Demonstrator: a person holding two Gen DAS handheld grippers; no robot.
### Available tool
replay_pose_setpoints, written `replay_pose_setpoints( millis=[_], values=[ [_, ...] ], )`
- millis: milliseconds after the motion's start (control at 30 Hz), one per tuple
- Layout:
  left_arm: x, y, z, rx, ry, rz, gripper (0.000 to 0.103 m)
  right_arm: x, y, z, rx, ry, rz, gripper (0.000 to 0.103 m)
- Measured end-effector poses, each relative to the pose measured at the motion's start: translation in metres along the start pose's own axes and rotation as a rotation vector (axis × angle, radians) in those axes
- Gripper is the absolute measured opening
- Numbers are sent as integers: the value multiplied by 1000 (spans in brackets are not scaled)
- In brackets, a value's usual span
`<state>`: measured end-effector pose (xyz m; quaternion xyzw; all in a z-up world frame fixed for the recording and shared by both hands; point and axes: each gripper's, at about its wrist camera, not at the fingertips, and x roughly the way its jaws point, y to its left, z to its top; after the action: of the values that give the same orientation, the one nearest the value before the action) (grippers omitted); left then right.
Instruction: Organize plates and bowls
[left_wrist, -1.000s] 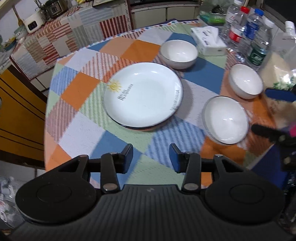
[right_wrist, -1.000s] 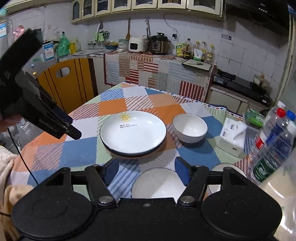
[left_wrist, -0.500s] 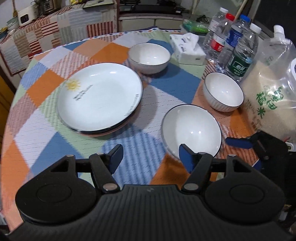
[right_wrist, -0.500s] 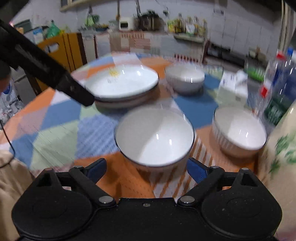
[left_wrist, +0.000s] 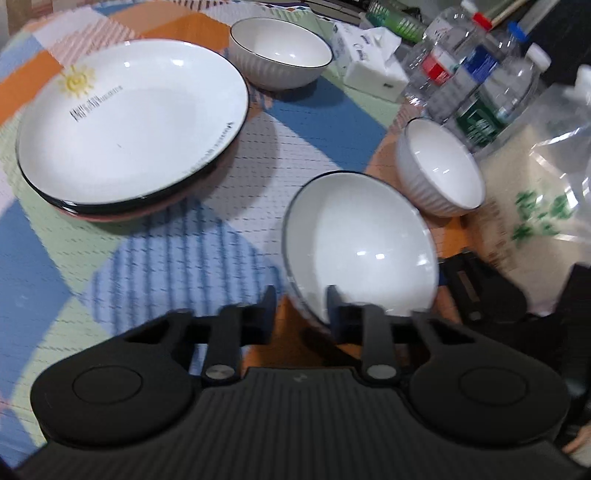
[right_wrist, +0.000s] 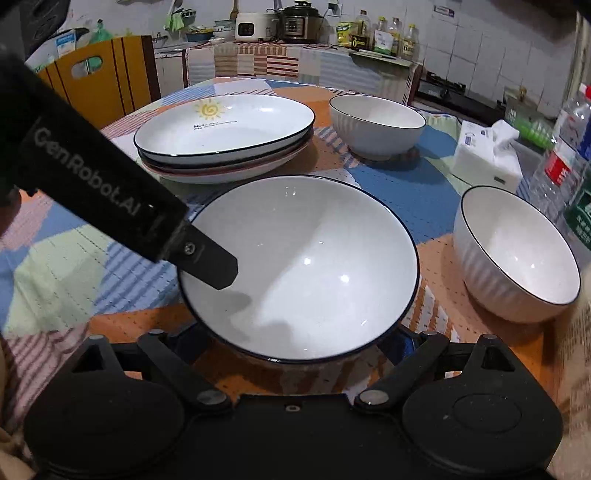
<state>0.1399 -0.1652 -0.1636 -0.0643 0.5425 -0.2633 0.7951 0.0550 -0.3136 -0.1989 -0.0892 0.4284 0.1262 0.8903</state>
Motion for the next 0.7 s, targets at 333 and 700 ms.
replay_pose_setpoints(
  millis=[333, 700],
  values=[
    [-40, 3, -4, 27, -20, 43, 19, -21, 17, 2, -8, -76, 24, 92],
    [-98, 42, -17, -15, -54, 91, 21, -35, 59, 31, -36, -157, 126, 92]
  ],
)
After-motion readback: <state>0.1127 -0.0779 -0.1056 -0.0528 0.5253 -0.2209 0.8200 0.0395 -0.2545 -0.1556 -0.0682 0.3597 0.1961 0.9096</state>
